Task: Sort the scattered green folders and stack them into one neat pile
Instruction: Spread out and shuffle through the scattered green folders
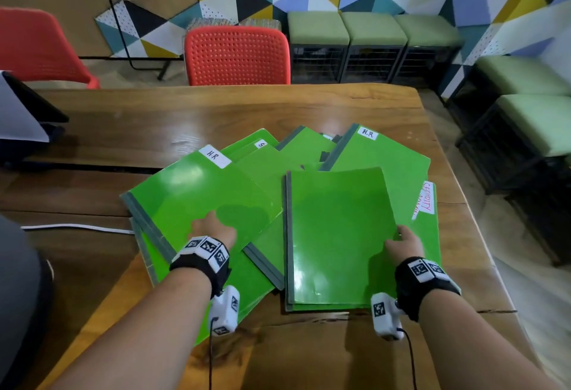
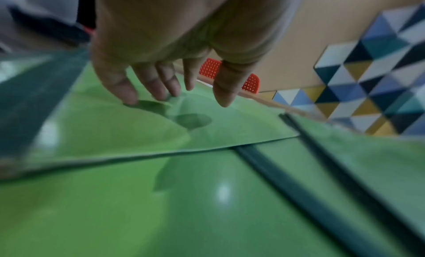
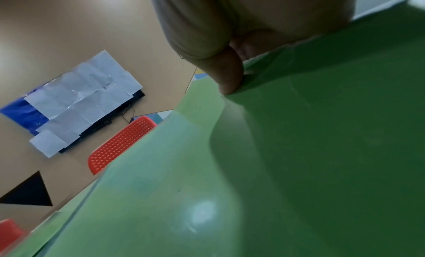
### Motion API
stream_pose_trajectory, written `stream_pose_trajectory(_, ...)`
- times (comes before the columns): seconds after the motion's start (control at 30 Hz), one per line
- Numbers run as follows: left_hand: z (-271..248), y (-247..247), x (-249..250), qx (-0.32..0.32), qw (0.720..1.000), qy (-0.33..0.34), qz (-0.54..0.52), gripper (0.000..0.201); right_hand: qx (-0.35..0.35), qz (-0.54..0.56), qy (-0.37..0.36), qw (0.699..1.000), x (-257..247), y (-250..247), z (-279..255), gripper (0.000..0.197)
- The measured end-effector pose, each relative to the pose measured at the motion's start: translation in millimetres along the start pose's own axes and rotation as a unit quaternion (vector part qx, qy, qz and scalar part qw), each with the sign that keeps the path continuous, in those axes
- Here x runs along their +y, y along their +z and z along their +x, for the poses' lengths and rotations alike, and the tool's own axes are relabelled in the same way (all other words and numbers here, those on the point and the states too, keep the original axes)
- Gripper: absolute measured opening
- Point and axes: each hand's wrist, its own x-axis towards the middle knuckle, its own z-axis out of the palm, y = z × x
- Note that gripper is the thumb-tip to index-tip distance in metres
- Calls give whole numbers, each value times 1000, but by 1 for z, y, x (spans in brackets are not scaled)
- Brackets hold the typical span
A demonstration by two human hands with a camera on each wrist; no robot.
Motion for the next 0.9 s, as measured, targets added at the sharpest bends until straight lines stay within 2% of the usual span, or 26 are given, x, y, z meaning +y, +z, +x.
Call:
stream_pose_trajectory(0.07, 8, -6, -18, 44, 997, -39, 46, 67, -10, 17, -7, 1000, 0, 0, 0, 59)
stream_pose_trajectory(0.17, 17, -17, -47, 76, 990, -108, 49, 97, -34, 45, -22, 998, -12, 0, -1, 59)
stream_pose_trajectory(0.3, 27, -36, -76, 79, 984, -158, 33, 123, -66, 87, -25, 994, -35, 7, -7, 59)
stream_pose_trajectory(0.4, 29, -45, -104, 48, 977, -204, 23, 142, -85, 116, -44, 989, -54, 21, -16, 56)
stream_pose_trajectory(0.47, 23, -51, -120, 40, 976, -213, -1, 143, -93, 130, -63, 985, -67, 33, -23, 52)
stream_pose_trajectory(0.57, 14, -60, -140, 39, 975, -212, -46, 131, -118, 131, -86, 981, -85, 47, -39, 44)
stream_pose_trajectory(0.7, 2, -61, -165, 14, 980, -162, -112, 97, -136, 128, -101, 977, -99, 64, -60, 36)
stream_pose_trajectory(0.77, -2, -61, -173, 39, 974, -129, -184, 74, -141, 101, -110, 979, -101, 73, -67, 42)
stream_pose_trajectory(0.83, -2, -61, -178, 63, 947, -89, -303, 41, -142, 81, -121, 979, -103, 82, -73, 53)
stream_pose_trajectory(0.9, -6, -63, -178, 31, 908, -49, -415, 27, -149, 79, -119, 979, -104, 91, -77, 57)
